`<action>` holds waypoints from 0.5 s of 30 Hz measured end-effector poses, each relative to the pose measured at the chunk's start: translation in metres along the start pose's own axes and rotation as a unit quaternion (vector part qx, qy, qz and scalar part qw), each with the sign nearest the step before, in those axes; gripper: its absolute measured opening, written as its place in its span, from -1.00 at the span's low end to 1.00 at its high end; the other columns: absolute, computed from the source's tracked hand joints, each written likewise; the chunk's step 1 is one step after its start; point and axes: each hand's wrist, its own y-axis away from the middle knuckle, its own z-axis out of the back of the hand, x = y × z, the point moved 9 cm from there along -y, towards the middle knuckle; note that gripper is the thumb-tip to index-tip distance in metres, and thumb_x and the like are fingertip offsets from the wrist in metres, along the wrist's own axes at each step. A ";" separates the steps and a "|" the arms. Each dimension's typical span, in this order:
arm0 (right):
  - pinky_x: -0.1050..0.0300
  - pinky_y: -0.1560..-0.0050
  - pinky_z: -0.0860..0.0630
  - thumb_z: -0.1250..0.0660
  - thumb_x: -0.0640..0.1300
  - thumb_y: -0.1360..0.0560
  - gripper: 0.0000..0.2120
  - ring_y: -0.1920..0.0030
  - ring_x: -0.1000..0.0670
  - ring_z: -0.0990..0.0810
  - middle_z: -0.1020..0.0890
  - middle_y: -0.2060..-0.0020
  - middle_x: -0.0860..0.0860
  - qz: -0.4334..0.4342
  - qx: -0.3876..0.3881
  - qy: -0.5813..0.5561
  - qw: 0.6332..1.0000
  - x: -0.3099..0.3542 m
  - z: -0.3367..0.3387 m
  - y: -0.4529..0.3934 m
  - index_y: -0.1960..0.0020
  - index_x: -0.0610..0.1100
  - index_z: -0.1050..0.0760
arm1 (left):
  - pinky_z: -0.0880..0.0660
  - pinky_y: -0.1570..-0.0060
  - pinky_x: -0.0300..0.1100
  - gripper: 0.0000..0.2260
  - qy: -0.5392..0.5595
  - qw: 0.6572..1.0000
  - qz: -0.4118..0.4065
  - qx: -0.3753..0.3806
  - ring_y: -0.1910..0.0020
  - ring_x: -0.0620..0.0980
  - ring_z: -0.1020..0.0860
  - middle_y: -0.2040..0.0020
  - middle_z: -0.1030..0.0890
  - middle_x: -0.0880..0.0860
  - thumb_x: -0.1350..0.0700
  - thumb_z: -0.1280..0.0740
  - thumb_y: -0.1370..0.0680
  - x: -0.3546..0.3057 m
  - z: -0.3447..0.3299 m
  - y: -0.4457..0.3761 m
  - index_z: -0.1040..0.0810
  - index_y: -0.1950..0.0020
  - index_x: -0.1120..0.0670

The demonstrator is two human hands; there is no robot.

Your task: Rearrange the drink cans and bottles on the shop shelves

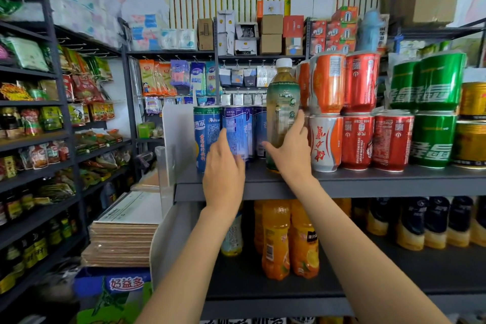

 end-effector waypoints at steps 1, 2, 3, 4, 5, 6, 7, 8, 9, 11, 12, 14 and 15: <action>0.03 -0.26 -0.33 -0.46 -0.04 -0.41 -0.04 -0.36 -0.15 -0.30 -0.26 -0.39 -0.20 0.011 -0.005 0.006 1.000 0.000 0.002 0.003 -0.52 -0.20 0.14 | -0.36 -0.17 -0.07 -0.47 -0.010 1.000 0.011 0.012 -0.32 0.09 -0.34 -0.34 -0.36 0.14 0.13 -0.20 -0.60 -0.002 -0.003 -0.001 -0.07 -0.51 0.12; 0.05 -0.25 -0.33 -0.46 -0.02 -0.41 -0.05 -0.36 -0.14 -0.29 -0.26 -0.39 -0.18 0.026 -0.016 0.010 0.999 0.000 0.008 0.006 -0.52 -0.20 0.13 | -0.35 -0.18 -0.07 -0.44 -0.014 0.999 0.022 0.022 -0.32 0.11 -0.31 -0.33 -0.35 0.16 0.11 -0.21 -0.59 -0.003 -0.005 -0.002 -0.03 -0.52 0.12; 0.08 -0.24 -0.32 -0.45 0.00 -0.41 -0.05 -0.36 -0.12 -0.28 -0.26 -0.40 -0.17 0.042 -0.030 0.016 0.999 0.001 0.016 0.010 -0.52 -0.20 0.12 | -0.33 -0.20 -0.07 -0.41 -0.014 0.999 0.029 0.030 -0.33 0.12 -0.30 -0.32 -0.33 0.17 0.09 -0.23 -0.59 -0.003 -0.006 -0.003 -0.01 -0.52 0.12; 0.10 -0.21 -0.33 -0.43 0.02 -0.42 -0.06 -0.36 -0.10 -0.28 -0.26 -0.40 -0.15 0.057 -0.042 0.028 0.997 0.001 0.026 0.016 -0.52 -0.20 0.13 | -0.31 -0.21 -0.07 -0.39 -0.012 0.999 0.031 0.034 -0.32 0.12 -0.30 -0.32 -0.32 0.17 0.09 -0.26 -0.58 -0.003 -0.006 -0.004 -0.01 -0.53 0.12; 0.09 -0.16 -0.35 -0.42 0.04 -0.43 -0.06 -0.35 -0.09 -0.29 -0.25 -0.41 -0.14 0.068 -0.053 0.044 0.995 0.000 0.037 0.022 -0.53 -0.19 0.14 | -0.31 -0.21 -0.07 -0.38 -0.008 0.999 0.027 0.036 -0.31 0.11 -0.31 -0.32 -0.32 0.16 0.08 -0.27 -0.57 -0.003 -0.007 -0.004 -0.01 -0.52 0.11; 0.07 -0.10 -0.39 -0.41 0.05 -0.44 -0.06 -0.32 -0.10 -0.32 -0.26 -0.40 -0.14 0.075 -0.066 0.056 0.993 -0.002 0.047 0.027 -0.53 -0.18 0.16 | -0.32 -0.19 -0.08 -0.37 -0.004 0.999 0.015 0.040 -0.29 0.09 -0.33 -0.31 -0.32 0.14 0.09 -0.29 -0.56 -0.006 -0.009 -0.004 -0.03 -0.52 0.10; 0.03 -0.05 -0.42 -0.40 0.06 -0.43 -0.05 -0.29 -0.13 -0.35 -0.28 -0.37 -0.15 0.082 -0.080 0.062 0.991 -0.003 0.057 0.031 -0.53 -0.17 0.17 | -0.34 -0.16 -0.09 -0.37 0.003 0.999 -0.001 0.049 -0.27 0.07 -0.35 -0.29 -0.32 0.12 0.10 -0.31 -0.55 -0.010 -0.012 -0.003 -0.05 -0.52 0.07; 0.01 -0.01 -0.44 -0.41 0.07 -0.43 -0.04 -0.26 -0.14 -0.38 -0.30 -0.34 -0.16 0.090 -0.089 0.064 0.990 -0.005 0.065 0.033 -0.53 -0.17 0.17 | -0.36 -0.10 -0.12 -0.37 0.008 0.998 -0.020 0.059 -0.23 0.05 -0.37 -0.27 -0.32 0.10 0.12 -0.32 -0.54 -0.016 -0.018 -0.002 -0.06 -0.52 0.04; 0.00 -0.01 -0.45 -0.41 0.08 -0.42 -0.03 -0.25 -0.15 -0.38 -0.30 -0.33 -0.16 0.095 -0.089 0.067 0.989 -0.006 0.069 0.033 -0.53 -0.16 0.17 | -0.36 -0.03 -0.15 -0.36 0.004 0.997 -0.040 0.068 -0.19 0.04 -0.39 -0.24 -0.32 0.10 0.15 -0.32 -0.54 -0.024 -0.024 -0.001 -0.06 -0.52 0.01; 0.02 -0.08 -0.42 -0.41 0.10 -0.42 -0.02 -0.30 -0.13 -0.33 -0.27 -0.38 -0.15 0.099 -0.071 0.074 0.990 -0.009 0.071 0.029 -0.53 -0.16 0.18 | -0.34 0.09 -0.18 -0.35 -0.022 0.994 -0.065 0.085 -0.09 0.07 -0.41 -0.19 -0.31 0.09 0.26 -0.31 -0.53 -0.038 -0.039 -0.002 -0.07 -0.51 -0.06; 0.03 -0.12 -0.41 -0.41 0.11 -0.42 -0.03 -0.33 -0.11 -0.31 -0.24 -0.41 -0.14 0.098 -0.063 0.076 0.990 -0.011 0.070 0.027 -0.53 -0.15 0.18 | -0.34 0.14 -0.19 -0.33 -0.034 0.993 -0.066 0.092 -0.04 0.07 -0.42 -0.17 -0.30 0.09 0.31 -0.29 -0.52 -0.044 -0.045 -0.004 -0.06 -0.51 -0.07; 0.04 -0.17 -0.38 -0.39 0.11 -0.43 -0.04 -0.37 -0.08 -0.27 -0.20 -0.46 -0.10 0.097 -0.053 0.072 0.991 -0.013 0.068 0.024 -0.53 -0.14 0.17 | -0.31 0.21 -0.18 -0.32 -0.070 0.989 -0.059 0.116 0.07 0.04 -0.37 -0.16 -0.27 0.11 0.36 -0.23 -0.53 -0.049 -0.057 -0.010 -0.02 -0.51 -0.08; 0.04 -0.18 -0.37 -0.39 0.12 -0.43 -0.05 -0.38 -0.08 -0.26 -0.20 -0.46 -0.09 0.097 -0.049 0.069 0.992 -0.013 0.067 0.023 -0.54 -0.14 0.16 | -0.30 0.22 -0.18 -0.32 -0.090 0.986 -0.058 0.130 0.10 0.03 -0.33 -0.17 -0.27 0.12 0.37 -0.20 -0.54 -0.050 -0.062 -0.012 0.00 -0.52 -0.09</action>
